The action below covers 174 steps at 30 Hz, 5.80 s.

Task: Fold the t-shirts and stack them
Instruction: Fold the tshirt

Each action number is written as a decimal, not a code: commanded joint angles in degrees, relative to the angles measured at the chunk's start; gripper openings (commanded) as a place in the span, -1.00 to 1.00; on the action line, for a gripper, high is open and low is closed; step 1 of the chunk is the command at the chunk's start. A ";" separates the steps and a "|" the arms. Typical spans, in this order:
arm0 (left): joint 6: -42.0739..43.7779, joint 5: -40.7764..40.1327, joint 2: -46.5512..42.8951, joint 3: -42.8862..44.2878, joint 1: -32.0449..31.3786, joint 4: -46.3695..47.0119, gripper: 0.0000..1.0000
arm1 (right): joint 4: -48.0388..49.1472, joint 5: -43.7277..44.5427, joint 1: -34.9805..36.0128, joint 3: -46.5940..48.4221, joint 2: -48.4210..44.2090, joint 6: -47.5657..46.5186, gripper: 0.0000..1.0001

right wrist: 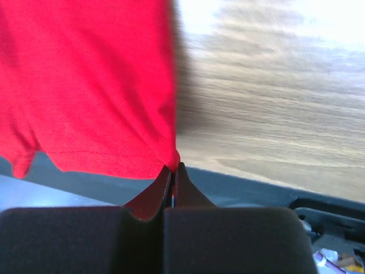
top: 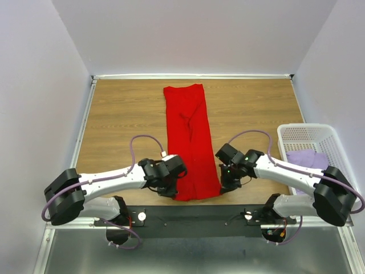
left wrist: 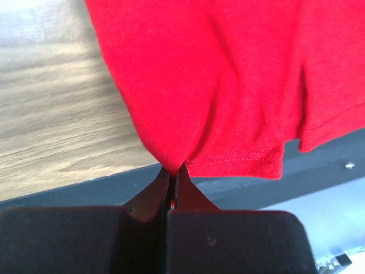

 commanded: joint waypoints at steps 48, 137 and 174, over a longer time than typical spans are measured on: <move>42.41 -13.98 34.68 34.82 38.48 18.08 -1.00 | -4.26 21.50 -17.46 56.97 46.97 -20.73 -0.99; 26.85 -5.89 16.58 1.78 27.41 23.09 -0.49 | 38.63 -32.89 -16.67 51.86 53.36 -30.49 -0.38; 35.73 13.26 20.58 16.18 42.00 48.21 -0.40 | 40.65 -47.84 -29.32 48.01 54.18 -23.63 -0.31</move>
